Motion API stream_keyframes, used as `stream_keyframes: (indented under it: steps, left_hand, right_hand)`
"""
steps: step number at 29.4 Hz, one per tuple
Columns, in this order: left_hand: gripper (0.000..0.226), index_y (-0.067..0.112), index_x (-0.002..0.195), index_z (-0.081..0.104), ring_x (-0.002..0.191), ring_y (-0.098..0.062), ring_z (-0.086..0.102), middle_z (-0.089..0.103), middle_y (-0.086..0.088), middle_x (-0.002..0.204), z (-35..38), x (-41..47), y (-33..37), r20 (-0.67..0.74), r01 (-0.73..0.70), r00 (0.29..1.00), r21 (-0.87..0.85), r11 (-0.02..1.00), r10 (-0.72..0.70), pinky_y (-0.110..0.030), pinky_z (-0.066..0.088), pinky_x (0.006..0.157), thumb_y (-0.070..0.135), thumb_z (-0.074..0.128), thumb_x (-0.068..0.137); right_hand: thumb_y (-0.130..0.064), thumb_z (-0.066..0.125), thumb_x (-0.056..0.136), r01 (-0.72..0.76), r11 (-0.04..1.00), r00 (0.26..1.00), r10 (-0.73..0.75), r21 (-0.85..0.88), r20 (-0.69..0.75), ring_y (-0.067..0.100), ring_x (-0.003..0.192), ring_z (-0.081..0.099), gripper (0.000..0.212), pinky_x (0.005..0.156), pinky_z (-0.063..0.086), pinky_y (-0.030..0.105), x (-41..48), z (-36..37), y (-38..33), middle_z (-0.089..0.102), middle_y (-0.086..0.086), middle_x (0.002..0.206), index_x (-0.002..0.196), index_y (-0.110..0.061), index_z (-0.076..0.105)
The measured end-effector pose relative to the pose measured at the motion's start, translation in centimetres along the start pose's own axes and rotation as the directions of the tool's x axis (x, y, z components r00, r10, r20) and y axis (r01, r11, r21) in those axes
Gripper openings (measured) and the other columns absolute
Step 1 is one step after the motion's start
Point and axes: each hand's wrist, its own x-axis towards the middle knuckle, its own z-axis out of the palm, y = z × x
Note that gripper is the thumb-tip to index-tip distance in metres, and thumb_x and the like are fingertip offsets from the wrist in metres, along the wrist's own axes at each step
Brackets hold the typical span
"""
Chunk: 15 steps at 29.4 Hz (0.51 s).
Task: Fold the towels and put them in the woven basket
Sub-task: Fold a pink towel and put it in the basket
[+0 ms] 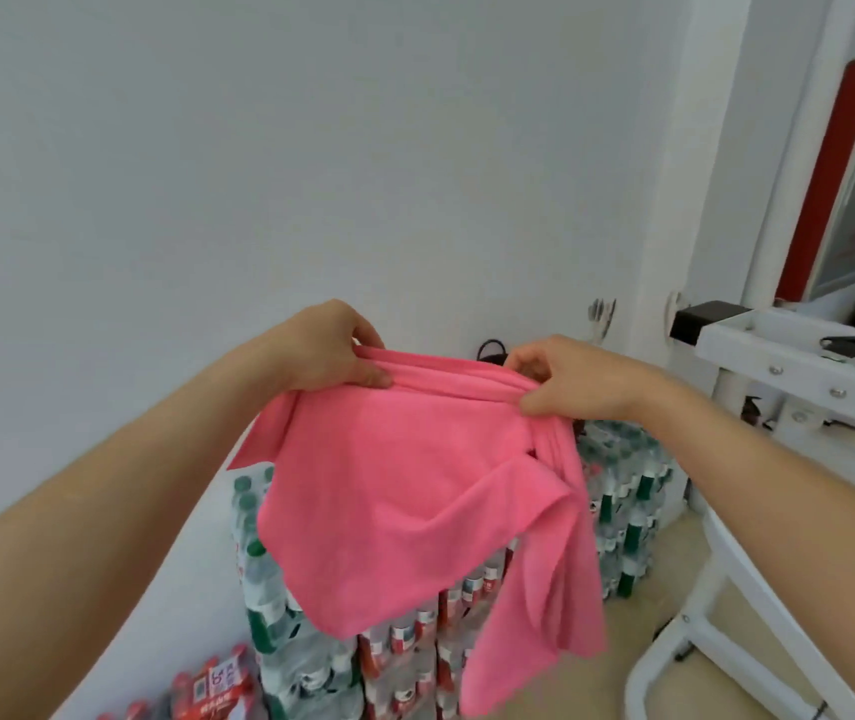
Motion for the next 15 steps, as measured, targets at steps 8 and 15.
stream_keyframes:
  steps: [8, 15]
  left_hand:
    - [0.023, 0.014, 0.080, 0.066, 0.065, -0.012, 0.053, 0.061, 0.003, 0.070, 4.5, 2.2, -8.5, -0.084, 0.160, 0.978, -0.281, 0.946, -0.190, -0.025, 0.040, 0.061, 0.031, 0.081, 0.073]
    - [0.013, 0.016, 0.089, 0.074, 0.085, -0.024, 0.069, 0.074, -0.008, 0.090, 6.3, 3.3, -20.9, 0.182, 0.381, 0.925, -0.447, 0.810, -0.334, -0.035, 0.053, 0.083, 0.028, 0.067, 0.087]
  right_hand:
    - [-0.004, 0.061, 0.078, 0.020, 0.998, 0.988, -0.029, 0.065, 0.154, 0.024, 0.081, 0.066, 0.028, 0.067, 0.053, 0.032, 7.6, 3.1, 7.0, 0.069, 0.001, 0.089, 0.091, -0.029, 0.067]
    - [-0.021, 0.067, 0.085, -0.261, 0.847, 0.910, 0.057, 0.463, 0.410, 0.031, 0.095, 0.065, 0.032, 0.087, 0.054, 0.040, 17.7, 6.6, 9.7, 0.069, 0.020, 0.109, 0.113, -0.006, 0.068]
